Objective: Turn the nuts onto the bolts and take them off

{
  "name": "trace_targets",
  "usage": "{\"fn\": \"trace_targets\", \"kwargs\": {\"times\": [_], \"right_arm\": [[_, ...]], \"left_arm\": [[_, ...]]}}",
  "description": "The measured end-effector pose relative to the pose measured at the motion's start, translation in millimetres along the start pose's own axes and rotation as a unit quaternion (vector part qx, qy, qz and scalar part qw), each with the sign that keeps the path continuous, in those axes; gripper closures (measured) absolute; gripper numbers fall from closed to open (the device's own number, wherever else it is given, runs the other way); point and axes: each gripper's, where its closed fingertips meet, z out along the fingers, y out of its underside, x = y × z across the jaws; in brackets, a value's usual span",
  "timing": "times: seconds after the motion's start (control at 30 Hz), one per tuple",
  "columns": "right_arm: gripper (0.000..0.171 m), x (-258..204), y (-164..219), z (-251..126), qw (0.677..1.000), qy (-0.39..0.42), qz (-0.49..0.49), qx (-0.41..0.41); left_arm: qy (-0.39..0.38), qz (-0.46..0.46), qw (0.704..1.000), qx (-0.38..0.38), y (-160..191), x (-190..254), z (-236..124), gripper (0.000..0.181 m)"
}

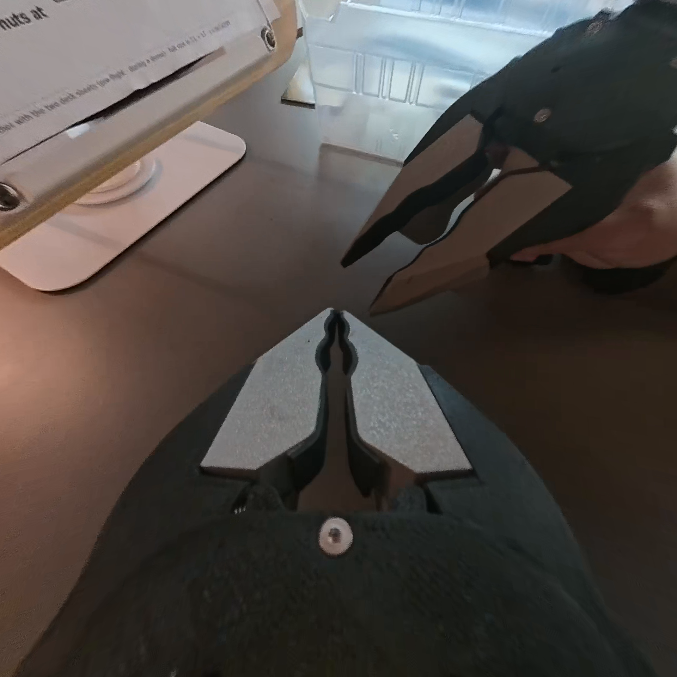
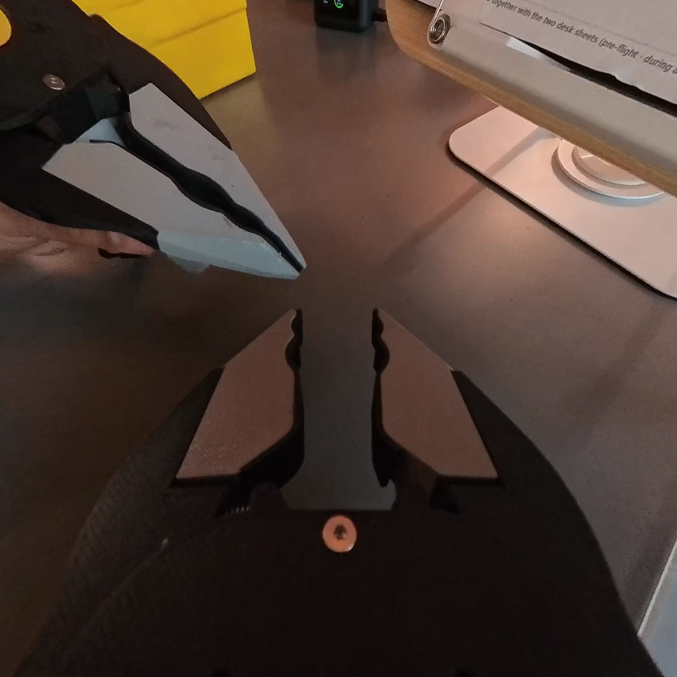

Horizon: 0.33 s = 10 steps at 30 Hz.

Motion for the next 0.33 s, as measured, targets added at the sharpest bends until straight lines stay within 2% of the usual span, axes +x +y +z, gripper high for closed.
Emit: {"fn": "trace_targets", "kwargs": {"times": [0.03, 0.1, 0.2, 0.27, 0.33], "right_arm": [[0.137, 0.2, -0.2, -0.2, 1.000, 0.001, -0.001, 0.001], [0.135, 1.7, -0.6, -1.5, 1.000, 0.006, 0.001, 0.004], [0.134, 4.5, -0.1, -5.1, 1.000, 0.014, 0.007, 0.008], [0.133, 5.7, 3.9, -6.9, 1.000, 0.015, 0.014, 0.001], [0.133, 6.2, 5.5, -8.5, 1.000, 0.014, 0.018, -0.002]], "left_arm": [[-0.009, 0.003, 1.000, -0.014, 5.0, -2.6, 0.6, 0.178], [-0.024, 0.000, 0.999, -0.038, 16.4, -6.9, 3.0, 0.178], [-0.050, -0.020, 0.996, -0.077, 29.4, -7.5, -0.2, 0.163], [-0.066, -0.008, 0.995, -0.069, 23.5, -0.7, -15.3, 0.158], [-0.073, -0.004, 0.996, -0.044, 12.3, 9.7, -38.7, 0.145]]}}
